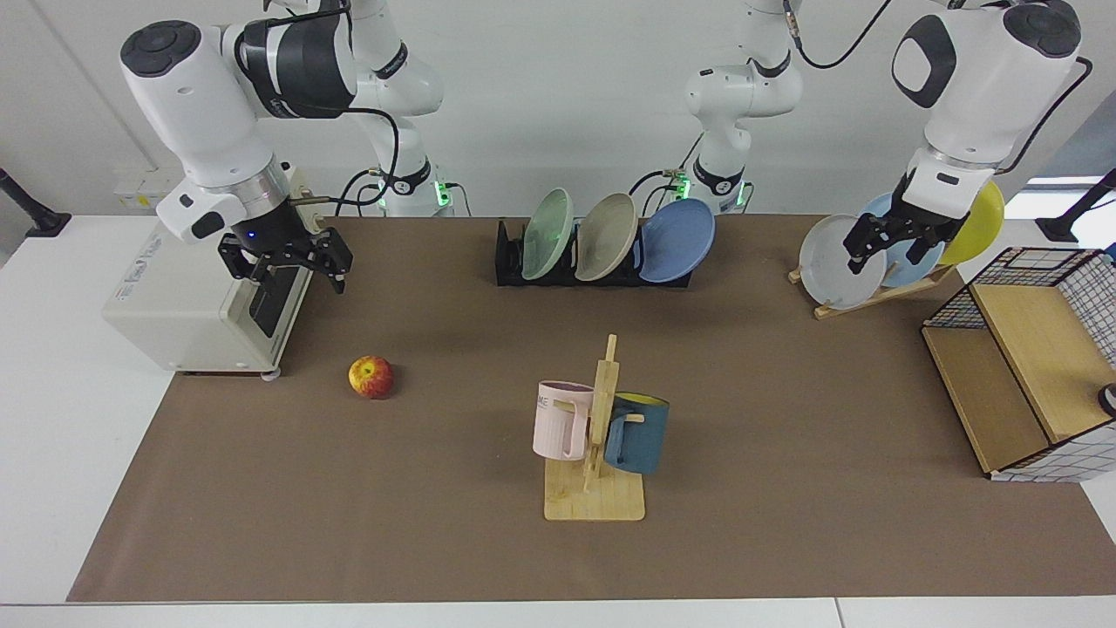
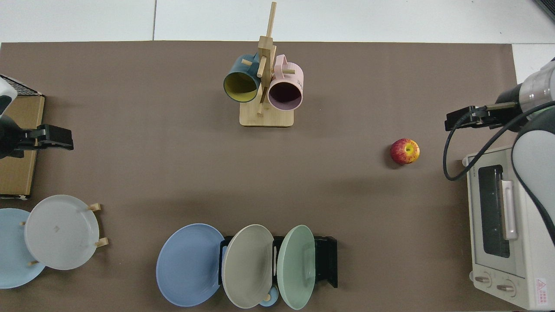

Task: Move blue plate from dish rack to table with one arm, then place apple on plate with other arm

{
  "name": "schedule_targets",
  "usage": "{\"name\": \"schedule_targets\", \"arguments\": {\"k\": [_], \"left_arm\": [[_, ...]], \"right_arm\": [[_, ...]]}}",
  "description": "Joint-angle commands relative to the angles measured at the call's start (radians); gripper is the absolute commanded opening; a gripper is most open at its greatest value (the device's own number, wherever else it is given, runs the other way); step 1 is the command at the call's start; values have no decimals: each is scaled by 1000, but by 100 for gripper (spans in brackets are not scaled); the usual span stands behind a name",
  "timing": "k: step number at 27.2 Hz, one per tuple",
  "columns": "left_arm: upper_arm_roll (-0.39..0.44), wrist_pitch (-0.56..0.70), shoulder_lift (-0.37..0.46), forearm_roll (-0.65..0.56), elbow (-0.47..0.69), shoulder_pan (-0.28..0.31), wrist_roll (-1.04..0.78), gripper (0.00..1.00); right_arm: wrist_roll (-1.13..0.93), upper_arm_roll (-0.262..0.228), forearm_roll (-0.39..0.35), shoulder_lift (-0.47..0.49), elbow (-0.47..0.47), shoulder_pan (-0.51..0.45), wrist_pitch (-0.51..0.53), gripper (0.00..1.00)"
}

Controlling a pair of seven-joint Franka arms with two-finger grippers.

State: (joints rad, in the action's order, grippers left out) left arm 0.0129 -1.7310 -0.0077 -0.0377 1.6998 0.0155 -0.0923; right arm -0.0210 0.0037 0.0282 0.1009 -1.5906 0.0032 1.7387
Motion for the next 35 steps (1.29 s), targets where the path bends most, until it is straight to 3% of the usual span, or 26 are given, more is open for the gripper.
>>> {"name": "schedule_targets", "arguments": {"k": [1, 35], "left_arm": [[-16, -21, -26, 19, 37, 20, 17, 100], [-16, -67, -21, 4, 32, 9, 22, 100]], "right_arm": [[19, 15, 3, -24, -26, -17, -11, 100], [19, 16, 3, -29, -23, -8, -22, 100]]}}
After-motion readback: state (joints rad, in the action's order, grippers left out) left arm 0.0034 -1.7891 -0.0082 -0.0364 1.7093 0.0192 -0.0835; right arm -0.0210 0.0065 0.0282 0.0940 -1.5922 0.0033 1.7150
